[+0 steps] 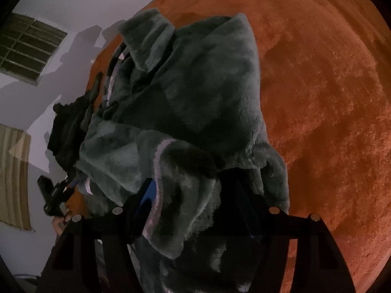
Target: Fold clothes
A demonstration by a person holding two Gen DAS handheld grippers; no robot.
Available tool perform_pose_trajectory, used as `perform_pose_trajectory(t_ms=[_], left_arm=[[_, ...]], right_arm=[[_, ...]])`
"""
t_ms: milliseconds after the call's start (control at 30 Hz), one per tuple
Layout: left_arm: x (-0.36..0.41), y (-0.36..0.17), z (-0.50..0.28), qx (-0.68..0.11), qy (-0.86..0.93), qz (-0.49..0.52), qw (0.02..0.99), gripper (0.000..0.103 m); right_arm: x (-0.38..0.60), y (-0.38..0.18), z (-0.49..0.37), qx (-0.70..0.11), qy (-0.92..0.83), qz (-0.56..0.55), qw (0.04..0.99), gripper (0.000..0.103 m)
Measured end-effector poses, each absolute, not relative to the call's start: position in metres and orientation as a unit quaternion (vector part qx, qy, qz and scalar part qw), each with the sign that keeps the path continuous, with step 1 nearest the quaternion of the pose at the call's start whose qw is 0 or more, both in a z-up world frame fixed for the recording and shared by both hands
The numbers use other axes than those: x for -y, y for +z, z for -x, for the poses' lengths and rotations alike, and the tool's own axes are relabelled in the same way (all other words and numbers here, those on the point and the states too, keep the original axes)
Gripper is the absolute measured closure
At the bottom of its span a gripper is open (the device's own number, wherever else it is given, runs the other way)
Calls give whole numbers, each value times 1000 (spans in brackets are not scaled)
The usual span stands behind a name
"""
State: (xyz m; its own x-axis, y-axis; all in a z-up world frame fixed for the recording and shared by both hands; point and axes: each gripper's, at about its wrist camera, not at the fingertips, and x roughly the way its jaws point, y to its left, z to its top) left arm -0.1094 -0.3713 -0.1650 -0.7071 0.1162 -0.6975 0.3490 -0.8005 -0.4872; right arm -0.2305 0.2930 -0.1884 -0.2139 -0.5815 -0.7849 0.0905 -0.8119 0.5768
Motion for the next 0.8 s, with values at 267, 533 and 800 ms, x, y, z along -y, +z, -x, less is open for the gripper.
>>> perform_pose_trajectory(t_ms=[267, 533, 800], left_arm=[[364, -109, 234, -240, -873, -424, 41, 36], [344, -196, 353, -274, -776, -565, 62, 38], [364, -177, 335, -220, -831, -489, 148, 92]], right_arm=[[-284, -198, 232, 219, -746, -588, 225, 91], [-287, -194, 229, 219, -747, -588, 222, 91], [-286, -178, 217, 198, -759, -577, 225, 91]])
